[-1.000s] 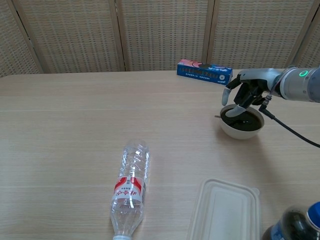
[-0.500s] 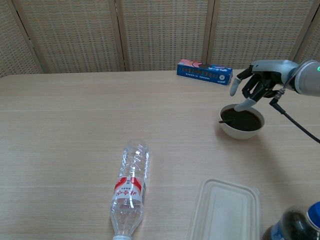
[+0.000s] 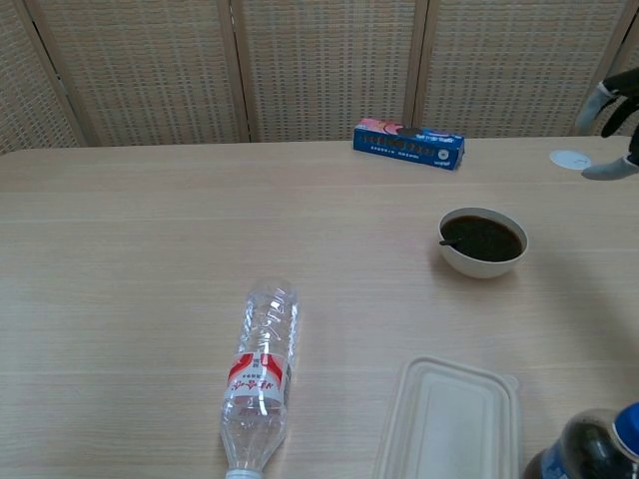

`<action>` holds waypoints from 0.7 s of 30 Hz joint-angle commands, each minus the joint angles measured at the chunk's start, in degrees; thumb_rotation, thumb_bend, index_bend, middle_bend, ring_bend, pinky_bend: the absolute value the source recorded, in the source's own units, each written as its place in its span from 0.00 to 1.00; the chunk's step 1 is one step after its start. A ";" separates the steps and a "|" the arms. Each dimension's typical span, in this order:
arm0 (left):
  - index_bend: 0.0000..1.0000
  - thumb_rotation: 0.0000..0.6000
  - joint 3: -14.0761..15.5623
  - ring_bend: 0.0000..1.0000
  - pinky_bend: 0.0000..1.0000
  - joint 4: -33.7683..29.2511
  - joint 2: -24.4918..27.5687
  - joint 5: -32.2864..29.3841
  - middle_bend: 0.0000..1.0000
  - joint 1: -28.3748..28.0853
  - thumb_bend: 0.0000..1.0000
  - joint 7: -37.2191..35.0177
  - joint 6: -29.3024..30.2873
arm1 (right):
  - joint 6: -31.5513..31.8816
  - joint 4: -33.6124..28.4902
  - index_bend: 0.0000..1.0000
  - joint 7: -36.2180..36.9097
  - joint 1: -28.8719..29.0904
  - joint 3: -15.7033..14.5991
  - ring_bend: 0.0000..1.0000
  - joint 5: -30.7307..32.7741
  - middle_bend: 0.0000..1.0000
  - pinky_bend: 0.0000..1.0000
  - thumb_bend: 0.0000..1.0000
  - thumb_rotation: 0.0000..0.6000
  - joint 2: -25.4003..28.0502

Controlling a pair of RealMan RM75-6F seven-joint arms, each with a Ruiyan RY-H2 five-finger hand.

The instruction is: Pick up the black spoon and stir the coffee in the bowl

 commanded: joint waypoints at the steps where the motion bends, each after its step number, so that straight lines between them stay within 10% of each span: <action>1: 0.00 1.00 -0.01 0.00 0.00 0.01 -0.39 0.46 0.00 0.29 0.45 0.29 0.63 | 6.40 -1.30 0.47 -3.64 -5.15 -3.50 0.33 -5.43 0.37 0.44 0.13 1.00 1.14; 21: 0.00 1.00 1.25 0.00 0.00 0.56 -1.69 7.57 0.00 2.16 0.45 1.45 7.17 | 16.49 -4.97 0.30 -16.67 -16.74 -10.35 0.02 -12.43 0.12 0.04 0.27 1.00 2.37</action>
